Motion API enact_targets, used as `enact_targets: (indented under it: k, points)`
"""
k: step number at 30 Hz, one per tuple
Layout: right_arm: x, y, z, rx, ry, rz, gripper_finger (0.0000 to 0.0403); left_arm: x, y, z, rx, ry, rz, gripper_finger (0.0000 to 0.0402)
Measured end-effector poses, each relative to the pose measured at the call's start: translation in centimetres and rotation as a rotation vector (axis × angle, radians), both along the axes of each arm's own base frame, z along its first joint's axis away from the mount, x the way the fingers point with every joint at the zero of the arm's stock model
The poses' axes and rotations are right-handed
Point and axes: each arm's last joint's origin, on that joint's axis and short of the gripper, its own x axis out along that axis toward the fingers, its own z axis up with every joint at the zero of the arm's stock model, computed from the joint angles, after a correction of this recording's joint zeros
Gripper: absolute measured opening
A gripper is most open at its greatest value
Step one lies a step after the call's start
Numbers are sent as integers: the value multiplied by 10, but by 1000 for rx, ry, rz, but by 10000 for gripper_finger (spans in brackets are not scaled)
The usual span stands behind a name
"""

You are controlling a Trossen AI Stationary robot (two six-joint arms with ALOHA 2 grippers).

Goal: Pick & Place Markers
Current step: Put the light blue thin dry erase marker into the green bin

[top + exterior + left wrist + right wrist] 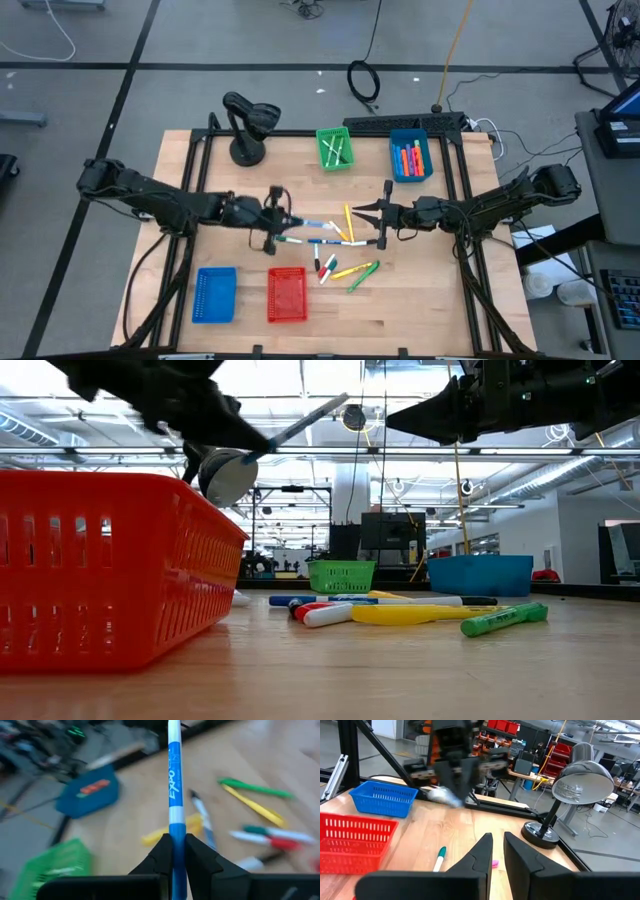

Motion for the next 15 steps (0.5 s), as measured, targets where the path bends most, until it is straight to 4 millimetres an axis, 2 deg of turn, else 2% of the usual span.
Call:
enact_targets:
  k: [6,12,15]
  points:
    - [0,0,1,-3,-11,-3,34,19,30,14,-33,-210,56,30]
    - [-1,0,6,-53,-50,-4,34,41,68,18,-58,-227,102,30]
    - [-3,-1,11,-69,-72,-23,34,59,92,19,-90,-229,146,30]
